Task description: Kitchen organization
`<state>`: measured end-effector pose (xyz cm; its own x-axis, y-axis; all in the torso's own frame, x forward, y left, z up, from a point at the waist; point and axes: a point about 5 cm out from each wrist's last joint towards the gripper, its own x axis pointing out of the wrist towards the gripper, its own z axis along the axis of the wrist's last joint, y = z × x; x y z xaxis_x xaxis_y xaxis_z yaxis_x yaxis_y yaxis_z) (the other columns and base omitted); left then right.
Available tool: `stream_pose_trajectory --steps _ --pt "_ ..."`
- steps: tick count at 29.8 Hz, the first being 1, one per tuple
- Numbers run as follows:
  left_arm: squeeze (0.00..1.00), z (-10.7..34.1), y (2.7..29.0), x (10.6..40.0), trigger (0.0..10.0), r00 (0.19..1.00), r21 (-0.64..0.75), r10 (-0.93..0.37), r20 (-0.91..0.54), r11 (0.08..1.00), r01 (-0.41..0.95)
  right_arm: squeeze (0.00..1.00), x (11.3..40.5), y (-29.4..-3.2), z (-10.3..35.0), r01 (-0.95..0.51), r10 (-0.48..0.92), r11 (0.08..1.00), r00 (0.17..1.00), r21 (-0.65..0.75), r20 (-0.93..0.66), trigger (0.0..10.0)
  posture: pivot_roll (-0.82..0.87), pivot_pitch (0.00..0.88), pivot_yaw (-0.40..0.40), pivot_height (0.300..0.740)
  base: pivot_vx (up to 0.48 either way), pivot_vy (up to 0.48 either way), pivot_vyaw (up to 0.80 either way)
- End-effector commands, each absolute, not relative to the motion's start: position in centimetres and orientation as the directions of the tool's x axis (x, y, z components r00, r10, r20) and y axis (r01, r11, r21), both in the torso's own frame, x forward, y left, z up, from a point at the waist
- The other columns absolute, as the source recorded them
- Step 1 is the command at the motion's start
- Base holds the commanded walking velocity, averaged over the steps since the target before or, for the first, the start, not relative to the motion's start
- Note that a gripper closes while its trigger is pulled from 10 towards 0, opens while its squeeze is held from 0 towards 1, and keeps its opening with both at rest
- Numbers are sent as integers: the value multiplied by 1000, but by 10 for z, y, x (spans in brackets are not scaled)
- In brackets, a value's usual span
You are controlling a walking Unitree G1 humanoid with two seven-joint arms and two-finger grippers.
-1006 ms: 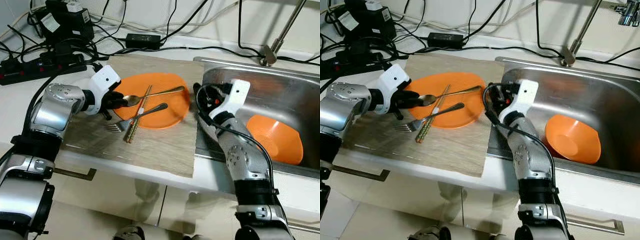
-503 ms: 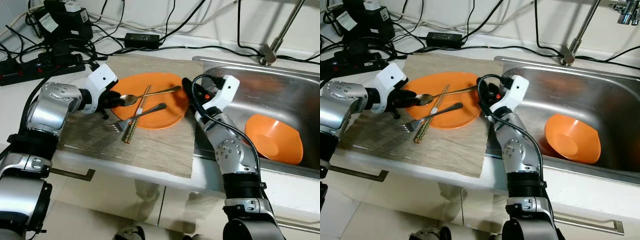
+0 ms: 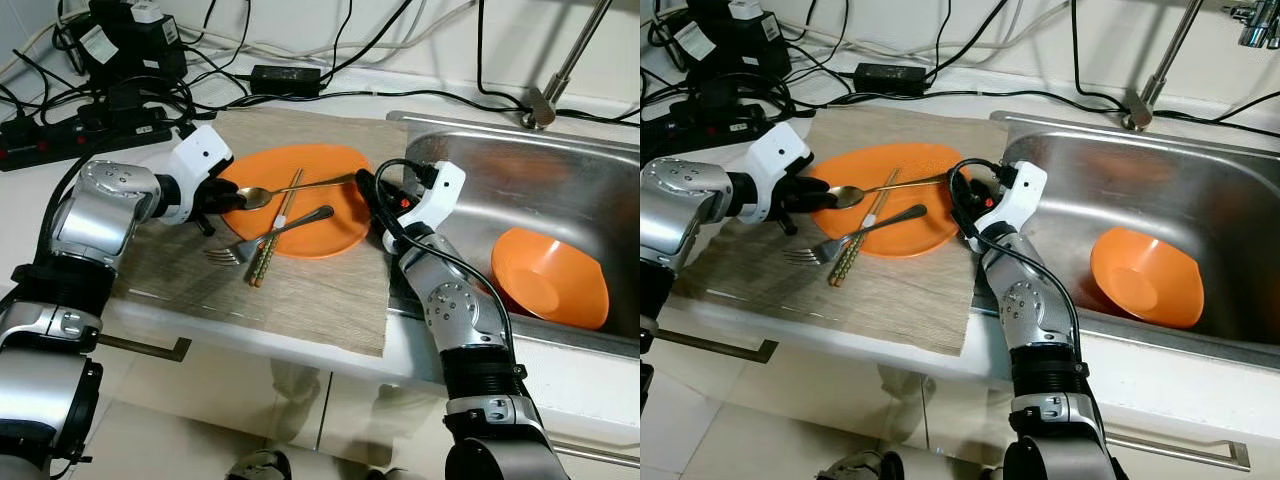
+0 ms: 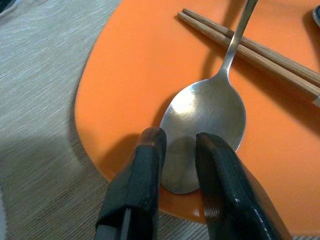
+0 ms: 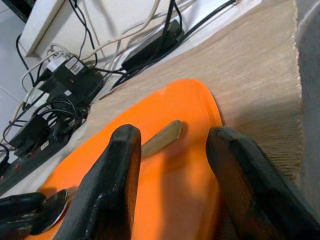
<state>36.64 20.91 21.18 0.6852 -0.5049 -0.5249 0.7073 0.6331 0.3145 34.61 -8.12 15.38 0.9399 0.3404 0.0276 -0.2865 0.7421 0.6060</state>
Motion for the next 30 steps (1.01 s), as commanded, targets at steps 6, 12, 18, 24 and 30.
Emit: stream_pose_trajectory --steps 6,12,18,24,30 --pt "0 214 215 367 10000 692 325 -479 -541 639 697 0 345 -39 162 -334 404 658 913 675 58 10000 102 48 15 740 0 0 0" --pt "0 213 214 368 10000 691 322 -482 -539 641 697 0 344 -17 176 -389 428 628 896 675 118 10000 99 44 12 740 0 0 0" --pt "0 211 212 367 10000 689 318 -484 -539 641 699 0 339 -5 184 -446 463 624 873 641 157 10000 99 41 10 740 0 0 0" --pt "0 211 213 367 10000 690 319 -482 -540 641 698 0 337 2 182 -459 482 622 863 634 153 10000 100 41 11 740 0 0 0" --pt "0 212 212 368 10000 689 320 -485 -539 639 699 0 335 7 181 -476 495 636 856 607 153 10000 98 43 12 740 0 0 0"
